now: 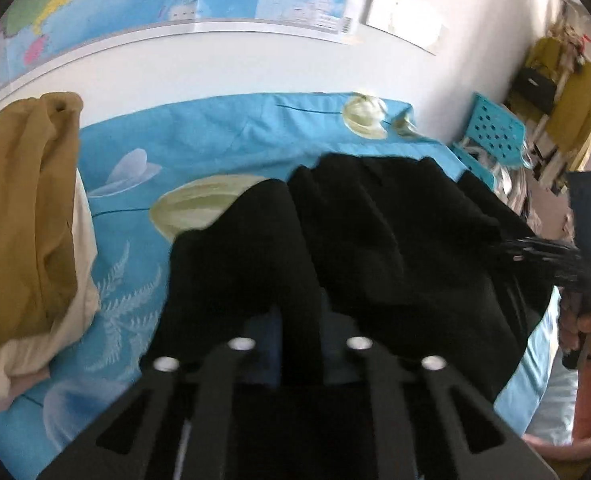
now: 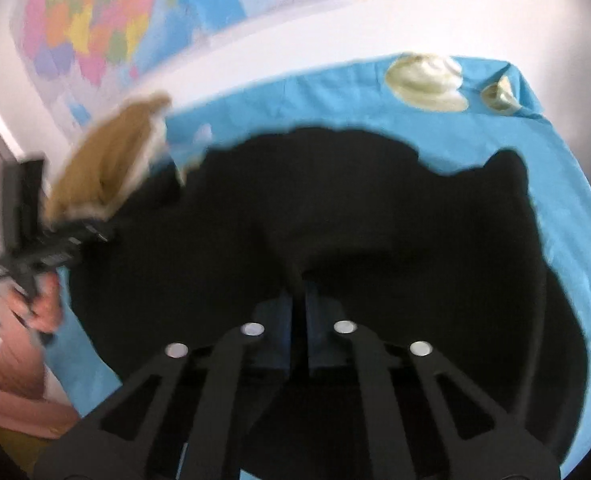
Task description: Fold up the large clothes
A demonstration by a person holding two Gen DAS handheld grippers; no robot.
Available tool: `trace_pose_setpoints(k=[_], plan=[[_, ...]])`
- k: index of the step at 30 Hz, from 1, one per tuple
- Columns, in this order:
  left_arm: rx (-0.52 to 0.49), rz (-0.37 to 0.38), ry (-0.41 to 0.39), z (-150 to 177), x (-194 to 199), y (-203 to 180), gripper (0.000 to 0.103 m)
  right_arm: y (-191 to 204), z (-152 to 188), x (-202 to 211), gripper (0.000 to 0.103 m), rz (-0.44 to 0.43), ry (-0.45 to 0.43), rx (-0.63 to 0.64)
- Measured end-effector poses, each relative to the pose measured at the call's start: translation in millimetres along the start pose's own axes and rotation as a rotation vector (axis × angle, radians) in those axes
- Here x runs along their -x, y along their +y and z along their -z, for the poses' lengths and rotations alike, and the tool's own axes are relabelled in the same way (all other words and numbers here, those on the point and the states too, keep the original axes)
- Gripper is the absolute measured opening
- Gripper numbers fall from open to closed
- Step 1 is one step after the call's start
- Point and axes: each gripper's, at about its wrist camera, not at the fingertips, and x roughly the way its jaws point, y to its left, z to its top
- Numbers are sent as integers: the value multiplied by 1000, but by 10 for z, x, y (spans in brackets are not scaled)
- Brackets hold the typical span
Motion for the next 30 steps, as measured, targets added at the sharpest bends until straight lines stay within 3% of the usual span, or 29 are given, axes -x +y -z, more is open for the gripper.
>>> trace_pose_setpoints(k=[3, 5, 7, 10, 12, 14, 17, 22, 23, 25, 26, 30], plan=[[26, 9, -64, -128, 110, 26, 6, -166, -193, 449, 2, 1, -198, -87], [38, 51, -109, -189, 187, -1, 7, -205, -219, 395, 2, -1, -188, -96], [27, 11, -110, -211, 143, -42, 7, -181, -166, 92, 3, 49, -83, -66], [55, -43, -30, -137, -109, 77, 9, -240, -39, -172, 19, 58, 29, -63], [69, -50, 6, -62, -196, 132, 12, -307, -3, -18, 52, 58, -17, -89], [69, -43, -2, -18, -174, 140, 14, -333, 43, 244, 60, 39, -65, -87], [57, -54, -31, -29, -110, 118, 16, -313, 182, 483, 70, 121, -66, -21], [82, -38, -29, -24, -156, 168, 16, -263, 370, 169, 62, 283, 64, 124], [85, -36, -31, -14, -147, 169, 17, -236, 392, 142, 53, 298, 68, 147], [90, -38, -33, -3, -134, 175, 18, -196, 389, 118, 23, 362, 65, 200], [96, -41, -31, 5, -127, 185, 20, -221, 367, 170, 1, 353, 55, 183], [112, -41, -30, 21, -107, 226, 20, -451, 286, 644, 1, 315, -86, 31]])
